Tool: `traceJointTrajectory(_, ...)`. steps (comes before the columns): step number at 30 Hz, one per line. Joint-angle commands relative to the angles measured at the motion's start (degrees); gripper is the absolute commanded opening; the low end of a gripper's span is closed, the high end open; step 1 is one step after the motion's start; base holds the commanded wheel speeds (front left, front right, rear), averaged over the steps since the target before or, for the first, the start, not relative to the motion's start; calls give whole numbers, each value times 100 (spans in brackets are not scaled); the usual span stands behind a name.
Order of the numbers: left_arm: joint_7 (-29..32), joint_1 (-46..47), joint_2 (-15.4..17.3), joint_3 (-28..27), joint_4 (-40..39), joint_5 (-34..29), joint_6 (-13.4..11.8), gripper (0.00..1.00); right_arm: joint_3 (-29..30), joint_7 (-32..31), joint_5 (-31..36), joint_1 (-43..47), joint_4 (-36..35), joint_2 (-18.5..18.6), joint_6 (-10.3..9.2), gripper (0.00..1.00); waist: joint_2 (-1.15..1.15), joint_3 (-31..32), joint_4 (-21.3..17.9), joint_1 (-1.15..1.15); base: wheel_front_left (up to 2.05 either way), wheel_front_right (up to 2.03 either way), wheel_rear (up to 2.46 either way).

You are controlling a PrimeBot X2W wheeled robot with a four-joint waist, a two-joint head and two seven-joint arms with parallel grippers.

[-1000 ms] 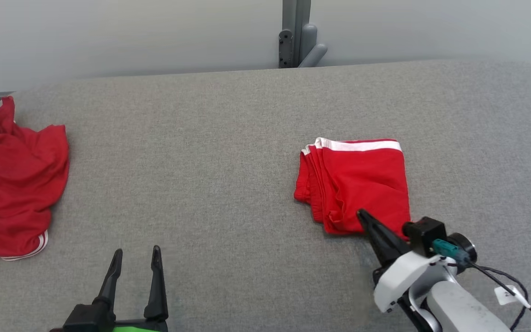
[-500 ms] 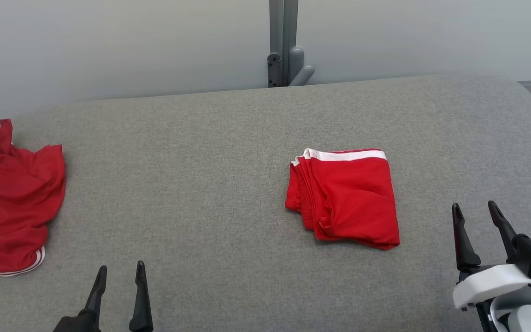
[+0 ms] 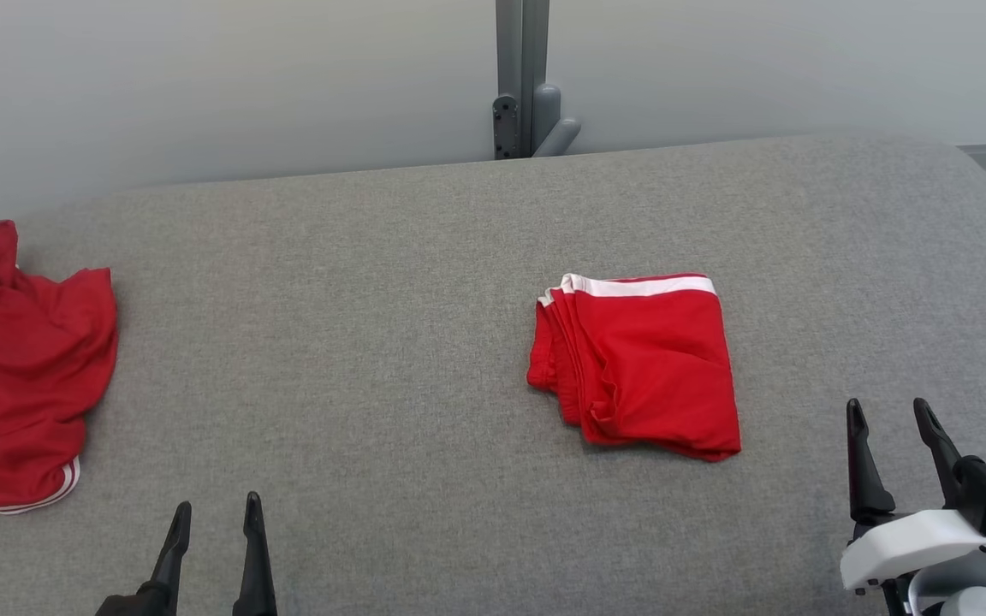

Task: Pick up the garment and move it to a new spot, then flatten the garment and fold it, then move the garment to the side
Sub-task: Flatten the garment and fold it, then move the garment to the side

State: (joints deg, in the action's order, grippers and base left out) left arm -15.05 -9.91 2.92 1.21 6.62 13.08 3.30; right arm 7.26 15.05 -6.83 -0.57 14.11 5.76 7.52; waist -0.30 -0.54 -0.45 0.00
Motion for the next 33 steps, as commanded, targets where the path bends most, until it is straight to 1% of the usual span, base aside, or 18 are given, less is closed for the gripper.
traceJointTrajectory(1, -17, -21, 0, -2, -3, 16, -38, 100, 12, 19, 35, -26, 29, -15, -7, 100, 30, 2, 3, 0, 0, 0, 0)
traceJointTrajectory(12, -17, -11, 0, 28, -39, 23, -83, 100, -61, 19, 65, -123, 124, -25, -7, 100, 30, -34, -16, 0, 0, 0, 0)
traceJointTrajectory(15, -17, 42, 0, 32, -52, 9, -60, 100, -141, 19, -158, -207, 206, -69, -7, 100, 30, -96, -10, 0, 0, 0, 0)
traceJointTrajectory(18, -17, 111, 0, 32, -93, -8, -61, 100, -451, -12, -565, -495, 344, -21, -6, 100, 30, -199, -5, 0, 0, 0, 0)
traceJointTrajectory(20, -18, 136, 0, 25, -110, -24, -52, 100, -618, -425, -953, -724, 395, 79, -7, 100, 30, -267, -6, 0, 0, 0, 0)
traceJointTrajectory(23, -17, 205, 0, 55, -106, -34, -42, 100, -747, -1351, -1383, -1134, 420, 236, -7, 100, 30, -424, 9, 0, 0, 0, 0)
traceJointTrajectory(25, -17, 272, 0, 105, -89, -44, -25, 100, -782, -1998, -1516, -1405, 520, 309, -7, 100, 30, -524, 42, 0, 0, 0, 0)
traceJointTrajectory(28, -17, 388, 0, 171, -60, -38, -17, 100, -830, -2805, -1751, -1766, 767, 225, -5, 100, 30, -658, 128, 0, 0, 0, 0)
traceJointTrajectory(31, -17, 469, 0, 205, -22, -4, -21, 100, -920, -3285, -1828, -2042, 1083, 189, -7, 100, 30, -757, 208, 0, 0, 0, 0)
traceJointTrajectory(33, -17, 510, 0, 240, -3, -7, -16, 100, -869, -3349, -1729, -2218, 1344, 167, -6, 100, 30, -798, 260, 0, 0, 0, 0)
